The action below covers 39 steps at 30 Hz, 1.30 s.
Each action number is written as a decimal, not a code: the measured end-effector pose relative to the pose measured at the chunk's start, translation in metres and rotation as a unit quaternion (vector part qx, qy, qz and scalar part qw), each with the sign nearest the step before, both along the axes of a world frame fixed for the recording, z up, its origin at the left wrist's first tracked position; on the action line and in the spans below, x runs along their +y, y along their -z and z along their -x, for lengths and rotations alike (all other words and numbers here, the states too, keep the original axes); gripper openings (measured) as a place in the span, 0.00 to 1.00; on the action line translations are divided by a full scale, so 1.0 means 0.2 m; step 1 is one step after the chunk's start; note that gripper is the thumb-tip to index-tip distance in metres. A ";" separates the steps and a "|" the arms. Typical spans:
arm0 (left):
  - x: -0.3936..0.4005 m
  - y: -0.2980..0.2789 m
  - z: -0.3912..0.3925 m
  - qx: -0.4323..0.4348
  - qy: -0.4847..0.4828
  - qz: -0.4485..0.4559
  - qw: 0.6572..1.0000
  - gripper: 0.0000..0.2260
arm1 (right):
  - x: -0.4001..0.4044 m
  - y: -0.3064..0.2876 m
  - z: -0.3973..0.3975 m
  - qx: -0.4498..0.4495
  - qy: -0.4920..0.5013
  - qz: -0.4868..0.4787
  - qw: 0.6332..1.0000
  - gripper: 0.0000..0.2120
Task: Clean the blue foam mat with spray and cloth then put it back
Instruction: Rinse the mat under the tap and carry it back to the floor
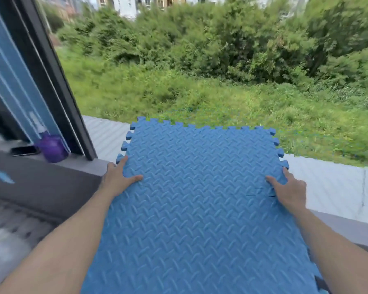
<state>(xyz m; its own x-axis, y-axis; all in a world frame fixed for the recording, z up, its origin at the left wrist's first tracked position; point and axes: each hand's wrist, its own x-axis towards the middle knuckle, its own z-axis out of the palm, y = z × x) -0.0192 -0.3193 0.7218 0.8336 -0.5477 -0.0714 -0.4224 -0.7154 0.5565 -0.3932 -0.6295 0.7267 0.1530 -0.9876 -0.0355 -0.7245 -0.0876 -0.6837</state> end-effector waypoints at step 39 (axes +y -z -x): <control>2.15 2.59 0.11 0.198 -0.573 -0.075 0.792 0.46 | 1.46 2.66 -2.40 0.284 -0.671 0.117 0.675 0.35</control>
